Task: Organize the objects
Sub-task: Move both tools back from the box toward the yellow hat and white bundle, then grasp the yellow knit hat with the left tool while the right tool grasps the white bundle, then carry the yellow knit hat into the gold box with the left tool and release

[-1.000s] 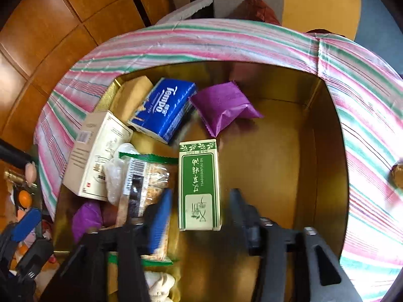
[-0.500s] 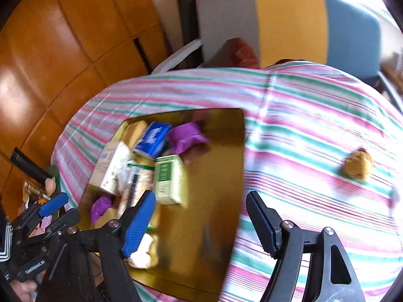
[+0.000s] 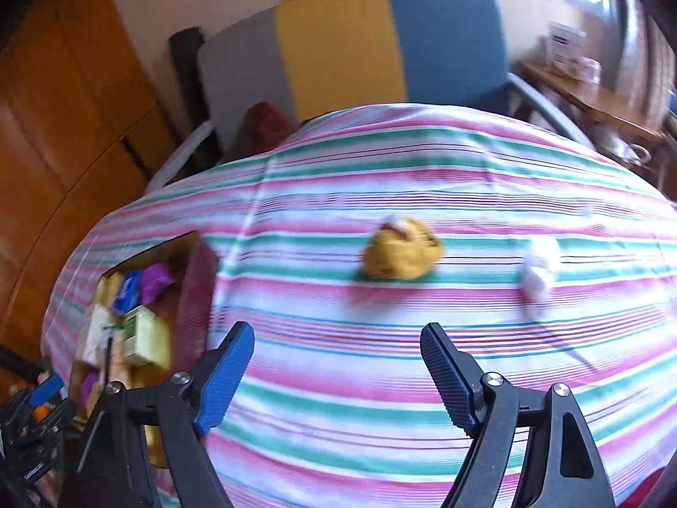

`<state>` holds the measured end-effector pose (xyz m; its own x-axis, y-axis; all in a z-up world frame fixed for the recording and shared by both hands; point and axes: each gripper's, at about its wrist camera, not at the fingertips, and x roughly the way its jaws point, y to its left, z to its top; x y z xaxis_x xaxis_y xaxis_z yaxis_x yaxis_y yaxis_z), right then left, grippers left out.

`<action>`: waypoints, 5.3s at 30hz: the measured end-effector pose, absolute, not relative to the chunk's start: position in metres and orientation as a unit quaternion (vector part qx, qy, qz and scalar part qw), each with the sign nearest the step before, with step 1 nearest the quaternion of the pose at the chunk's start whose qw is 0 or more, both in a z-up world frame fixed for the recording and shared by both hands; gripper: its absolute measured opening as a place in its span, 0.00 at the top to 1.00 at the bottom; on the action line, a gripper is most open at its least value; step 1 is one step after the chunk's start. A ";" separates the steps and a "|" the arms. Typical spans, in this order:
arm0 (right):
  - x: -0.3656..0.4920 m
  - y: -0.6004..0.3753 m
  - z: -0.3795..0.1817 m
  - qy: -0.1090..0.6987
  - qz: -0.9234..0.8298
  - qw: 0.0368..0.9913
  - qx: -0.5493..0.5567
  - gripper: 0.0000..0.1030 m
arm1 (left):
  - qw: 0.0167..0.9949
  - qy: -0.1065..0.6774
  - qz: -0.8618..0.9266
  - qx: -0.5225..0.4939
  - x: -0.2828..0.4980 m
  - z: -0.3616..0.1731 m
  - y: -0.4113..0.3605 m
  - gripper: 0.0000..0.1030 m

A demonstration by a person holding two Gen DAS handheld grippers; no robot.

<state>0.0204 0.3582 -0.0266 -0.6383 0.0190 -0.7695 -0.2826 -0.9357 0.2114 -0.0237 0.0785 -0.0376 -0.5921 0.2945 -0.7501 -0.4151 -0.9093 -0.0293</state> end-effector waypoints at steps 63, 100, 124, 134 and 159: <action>0.071 0.508 -0.076 0.416 0.813 0.207 -0.352 0.15 | 0.336 0.135 0.799 -0.480 -0.182 -0.111 0.418 0.29; -0.021 0.534 -0.106 0.307 0.797 0.263 -0.449 0.33 | 0.377 0.084 0.809 -0.443 -0.032 -0.052 0.228 0.64; -0.017 0.393 -0.129 0.120 0.827 0.101 -0.540 0.66 | 0.323 0.044 0.844 -0.426 -0.032 -0.039 0.172 0.64; -0.012 0.392 -0.131 0.126 0.831 0.094 -0.534 0.65 | 0.311 0.038 0.850 -0.424 -0.025 -0.038 0.152 0.64; -0.024 0.377 -0.134 0.078 0.837 0.090 -0.533 0.63 | 0.216 -0.083 0.850 -0.473 -0.060 -0.060 0.033 0.64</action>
<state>-0.0242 0.3773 -0.1341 -0.4147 0.0682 -0.9074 -0.2344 -0.9715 0.0341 -0.0597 0.0330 -0.0598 -0.4589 0.4466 -0.7680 -0.2892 -0.8925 -0.3462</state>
